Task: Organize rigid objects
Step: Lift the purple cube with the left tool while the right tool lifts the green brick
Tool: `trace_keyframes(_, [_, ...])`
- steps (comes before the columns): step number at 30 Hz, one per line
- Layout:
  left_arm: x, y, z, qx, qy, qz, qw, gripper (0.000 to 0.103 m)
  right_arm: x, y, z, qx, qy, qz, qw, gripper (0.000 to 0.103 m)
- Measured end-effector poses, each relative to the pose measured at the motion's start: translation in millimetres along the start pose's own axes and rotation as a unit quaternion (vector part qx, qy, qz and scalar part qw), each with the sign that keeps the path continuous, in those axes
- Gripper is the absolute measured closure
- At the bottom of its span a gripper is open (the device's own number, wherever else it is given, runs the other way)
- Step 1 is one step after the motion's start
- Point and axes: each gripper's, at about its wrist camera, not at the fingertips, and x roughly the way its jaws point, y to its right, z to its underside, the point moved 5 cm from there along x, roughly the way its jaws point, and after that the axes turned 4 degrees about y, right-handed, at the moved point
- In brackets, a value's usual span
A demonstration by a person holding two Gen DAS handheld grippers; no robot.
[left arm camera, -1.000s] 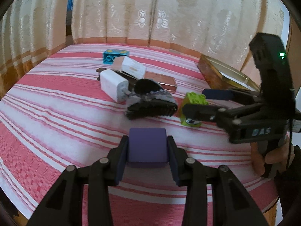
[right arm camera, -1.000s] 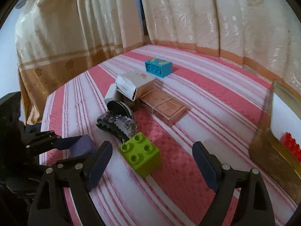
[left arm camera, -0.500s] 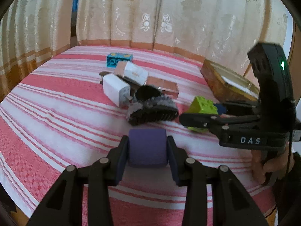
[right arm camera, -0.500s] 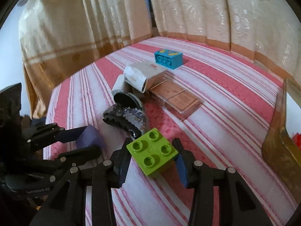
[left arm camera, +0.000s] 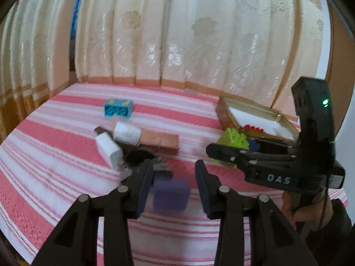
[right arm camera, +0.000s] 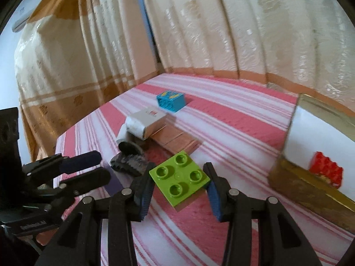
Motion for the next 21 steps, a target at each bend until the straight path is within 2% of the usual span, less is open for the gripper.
trace_keyframes(4, [-5.5, 10.0, -9.3, 0.020, 0.014, -0.001, 0.9997, 0.064, -9.0, 11.0, -4.2, 0.011, 0.020, 0.010, 1.000, 0.057])
trace_keyframes(7, [-2.7, 8.6, -9.5, 0.020, -0.003, 0.003, 0.9998, 0.064, -12.8, 18.2, -5.4, 0.021, 0.026, 0.018, 0.999, 0.057])
trace_keyframes(9, [0.5, 7.4, -1.6, 0.012, -0.023, 0.012, 0.9996, 0.056, -14.5, 22.0, -5.3, 0.024, 0.029, 0.028, 0.999, 0.057])
trace_keyframes(12, [6.6, 15.8, 14.9, 0.035, -0.042, 0.008, 0.9985, 0.051, -17.0, 26.2, -6.7, 0.033, 0.032, 0.025, 0.999, 0.057])
trace_keyframes(15, [16.5, 29.3, 30.3, 0.033, -0.074, 0.037, 0.9960, 0.040, -18.8, 29.1, -7.2, 0.037, 0.035, 0.028, 0.998, 0.057])
trace_keyframes(17, [20.3, 36.7, 36.3, 0.021, -0.087, 0.058, 0.9942, 0.036, -20.3, 30.6, -6.5, 0.039, 0.036, 0.029, 0.998, 0.057])
trace_keyframes(18, [22.2, 39.9, 39.1, 0.023, -0.091, 0.057, 0.9940, 0.036, -21.8, 31.9, -6.9, 0.041, 0.038, 0.030, 0.998, 0.057])
trace_keyframes(20, [26.6, 41.3, 43.9, 0.033, -0.095, 0.032, 0.9944, 0.037, -23.9, 33.3, -6.3, 0.043, 0.040, 0.030, 0.998, 0.057])
trace_keyframes(21, [30.1, 40.3, 47.7, 0.036, -0.103, 0.018, 0.9939, 0.045, -24.4, 34.5, -6.3, 0.046, 0.041, 0.030, 0.998, 0.057])
